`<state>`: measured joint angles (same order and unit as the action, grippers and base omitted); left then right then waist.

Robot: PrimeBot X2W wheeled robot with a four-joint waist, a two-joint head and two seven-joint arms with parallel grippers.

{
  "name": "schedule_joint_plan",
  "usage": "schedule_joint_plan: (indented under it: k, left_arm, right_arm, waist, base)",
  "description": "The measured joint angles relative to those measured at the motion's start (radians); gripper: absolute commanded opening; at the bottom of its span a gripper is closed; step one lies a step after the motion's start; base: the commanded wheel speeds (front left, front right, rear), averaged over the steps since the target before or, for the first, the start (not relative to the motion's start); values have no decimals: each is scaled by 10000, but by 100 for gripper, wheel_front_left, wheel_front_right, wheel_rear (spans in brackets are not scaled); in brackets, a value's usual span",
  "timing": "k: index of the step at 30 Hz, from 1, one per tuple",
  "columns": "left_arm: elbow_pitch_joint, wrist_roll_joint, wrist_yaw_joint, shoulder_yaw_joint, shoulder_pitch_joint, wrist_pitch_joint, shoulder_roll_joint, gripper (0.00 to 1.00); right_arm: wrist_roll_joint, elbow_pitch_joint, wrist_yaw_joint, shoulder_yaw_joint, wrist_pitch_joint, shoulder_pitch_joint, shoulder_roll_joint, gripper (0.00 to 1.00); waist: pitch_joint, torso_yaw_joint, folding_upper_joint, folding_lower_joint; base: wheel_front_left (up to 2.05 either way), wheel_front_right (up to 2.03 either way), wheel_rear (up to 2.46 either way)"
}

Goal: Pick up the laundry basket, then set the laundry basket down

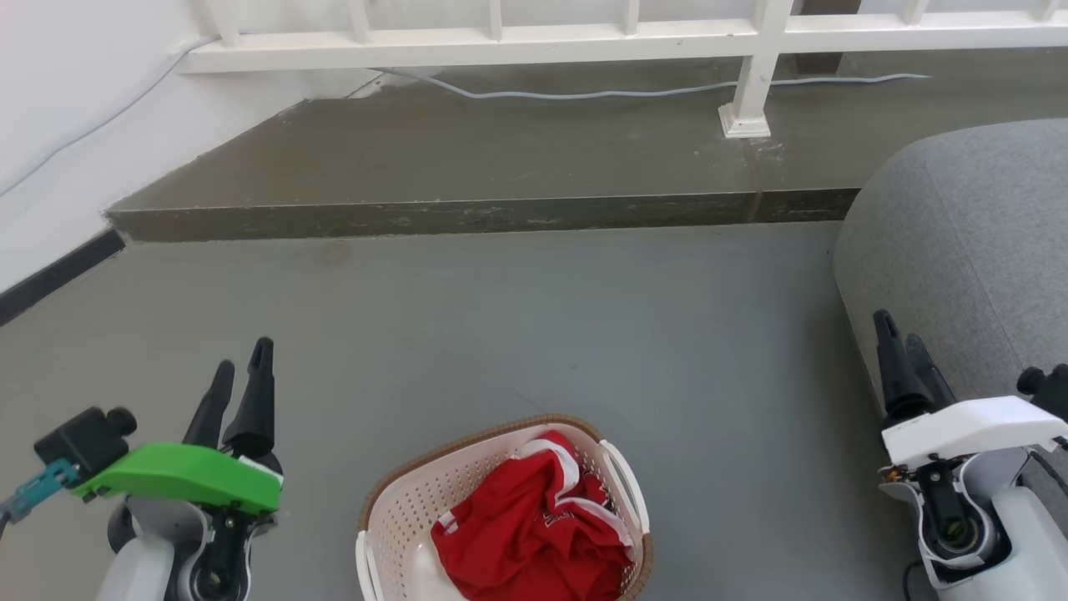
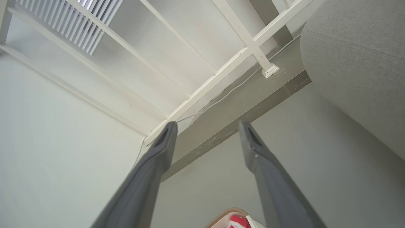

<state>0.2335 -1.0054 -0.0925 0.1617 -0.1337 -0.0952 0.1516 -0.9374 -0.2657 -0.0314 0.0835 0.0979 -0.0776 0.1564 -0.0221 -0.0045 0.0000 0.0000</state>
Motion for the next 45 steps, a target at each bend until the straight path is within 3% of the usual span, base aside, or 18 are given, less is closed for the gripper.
schedule_joint_plan:
  k: [20, 45]
  left_arm:
    - [-224, 3473, 652, 1024, -207, -654, 257, 100]
    - [161, 6169, 1166, 1902, -314, -1488, 238, 100]
  right_arm:
    - [3795, -146, 694, 1089, 648, -159, 382, 100]
    - [7196, -522, 1363, 1528, 1430, -168, 293, 100]
  waist:
    - [-80, -9, 0, 0]
    - [-172, -29, 1, 0]
  base:
    - [0, 0, 0]
    - [0, 0, 0]
